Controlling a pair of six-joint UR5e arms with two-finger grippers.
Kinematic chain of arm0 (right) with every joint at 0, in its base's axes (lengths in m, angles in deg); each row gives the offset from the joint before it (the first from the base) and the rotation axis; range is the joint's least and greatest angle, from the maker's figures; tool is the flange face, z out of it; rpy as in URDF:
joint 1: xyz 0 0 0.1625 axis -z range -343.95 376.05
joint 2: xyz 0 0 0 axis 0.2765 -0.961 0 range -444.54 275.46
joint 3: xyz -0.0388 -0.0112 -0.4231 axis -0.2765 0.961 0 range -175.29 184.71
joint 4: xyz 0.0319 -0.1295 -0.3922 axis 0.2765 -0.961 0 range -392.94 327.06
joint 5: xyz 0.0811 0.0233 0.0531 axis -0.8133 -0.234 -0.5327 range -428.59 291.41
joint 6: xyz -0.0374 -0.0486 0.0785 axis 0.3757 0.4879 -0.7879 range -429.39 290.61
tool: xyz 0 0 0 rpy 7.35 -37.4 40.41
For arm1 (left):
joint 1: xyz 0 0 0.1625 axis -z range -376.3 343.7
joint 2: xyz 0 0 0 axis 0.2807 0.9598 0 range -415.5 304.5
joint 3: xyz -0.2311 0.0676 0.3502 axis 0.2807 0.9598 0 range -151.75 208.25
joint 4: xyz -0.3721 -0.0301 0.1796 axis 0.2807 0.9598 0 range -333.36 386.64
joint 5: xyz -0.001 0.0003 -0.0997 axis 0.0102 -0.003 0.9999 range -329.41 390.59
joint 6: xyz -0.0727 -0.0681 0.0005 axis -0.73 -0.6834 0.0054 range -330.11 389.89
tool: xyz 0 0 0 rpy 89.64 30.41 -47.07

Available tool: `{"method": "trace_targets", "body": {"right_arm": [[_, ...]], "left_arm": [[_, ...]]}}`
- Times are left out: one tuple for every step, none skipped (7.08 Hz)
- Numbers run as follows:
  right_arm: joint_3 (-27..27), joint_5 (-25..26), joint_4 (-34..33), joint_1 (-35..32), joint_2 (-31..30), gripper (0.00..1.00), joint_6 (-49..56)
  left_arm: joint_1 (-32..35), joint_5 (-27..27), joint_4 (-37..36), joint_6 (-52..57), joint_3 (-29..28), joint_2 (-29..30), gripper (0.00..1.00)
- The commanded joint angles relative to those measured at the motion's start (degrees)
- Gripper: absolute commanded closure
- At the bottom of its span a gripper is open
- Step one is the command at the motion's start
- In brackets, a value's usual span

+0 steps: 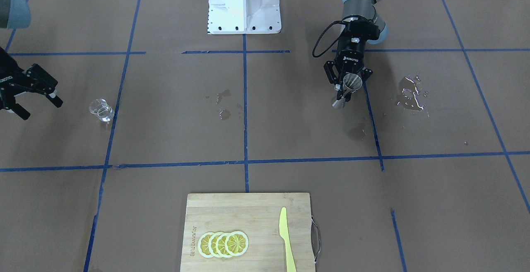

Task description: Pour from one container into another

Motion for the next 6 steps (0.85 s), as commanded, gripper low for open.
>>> {"method": "trace_targets", "body": {"right_arm": [[-2.59,34.71,0.01,21.73,-3.55,0.00,-1.78],[-2.50,48.02,-0.87,29.84,-3.65,0.00,-3.52],[-2.50,51.46,-1.40,31.58,-3.91,0.00,-5.37],[-1.63,56.89,-2.45,33.42,-5.13,0.00,-11.91],[-1.28,62.68,-4.63,35.53,-5.14,0.00,-16.07],[-0.93,65.87,-5.35,36.77,-5.23,0.01,-23.85]], "left_arm": [[1.16,1.99,-0.26,0.83,-0.11,0.29,1.00],[1.59,2.08,-0.26,1.01,-0.20,0.29,1.00],[2.12,3.56,-0.26,1.01,-0.20,0.55,1.00],[2.13,3.58,-0.35,1.01,-0.20,1.25,1.00],[2.13,3.58,-0.35,1.01,-0.20,1.43,1.00],[2.04,3.58,-0.43,1.01,-0.38,1.69,1.00]]}}
